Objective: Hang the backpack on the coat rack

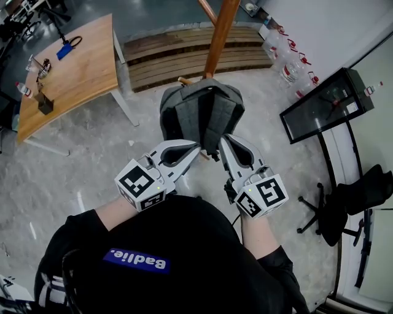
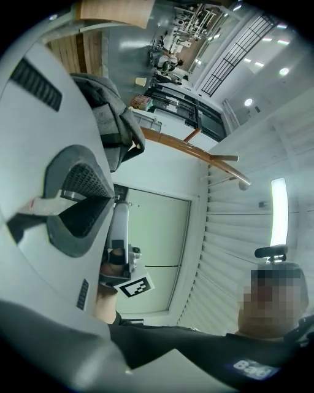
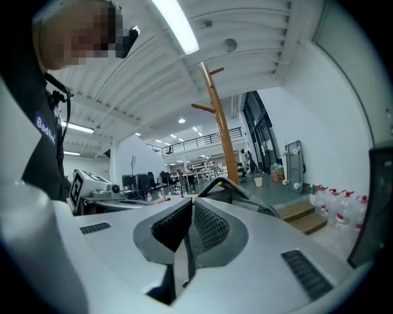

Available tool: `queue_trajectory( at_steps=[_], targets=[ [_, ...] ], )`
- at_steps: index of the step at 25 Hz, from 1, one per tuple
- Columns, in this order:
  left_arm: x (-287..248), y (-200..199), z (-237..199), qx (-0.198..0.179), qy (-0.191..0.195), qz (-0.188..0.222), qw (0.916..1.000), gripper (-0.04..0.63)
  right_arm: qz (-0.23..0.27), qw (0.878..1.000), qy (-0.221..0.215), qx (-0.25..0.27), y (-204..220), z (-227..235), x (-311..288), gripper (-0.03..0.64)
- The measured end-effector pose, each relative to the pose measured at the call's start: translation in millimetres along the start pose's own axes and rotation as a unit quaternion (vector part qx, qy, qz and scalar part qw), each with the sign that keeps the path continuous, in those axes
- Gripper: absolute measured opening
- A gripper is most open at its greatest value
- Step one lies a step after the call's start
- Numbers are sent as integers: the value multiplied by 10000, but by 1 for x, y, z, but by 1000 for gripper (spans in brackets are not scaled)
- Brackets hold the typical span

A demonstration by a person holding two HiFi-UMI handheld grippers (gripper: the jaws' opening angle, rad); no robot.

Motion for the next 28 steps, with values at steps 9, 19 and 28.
queue_trajectory(
  at_steps=[9, 19, 28],
  targets=[
    [-3, 0, 5, -12, -9, 11, 10000, 9, 419, 9988, -261, -61, 21, -27, 6, 5],
    [0, 4, 4, 27, -25, -40, 10000, 9, 307, 9985, -451, -48, 28, -35, -5, 5],
    [0, 5, 2, 58, -40, -22, 10000, 9, 244, 9985, -480, -59, 28, -34, -8, 5]
  ],
)
Point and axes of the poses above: the fingertips, and each gripper's own axes: x backward along the fingers, z to its right, y out of its underside, the point moved 7 cm from there along x, backward along the fingers, and after that the axes turned 7 degrees about -y, right-handed, at the moved point
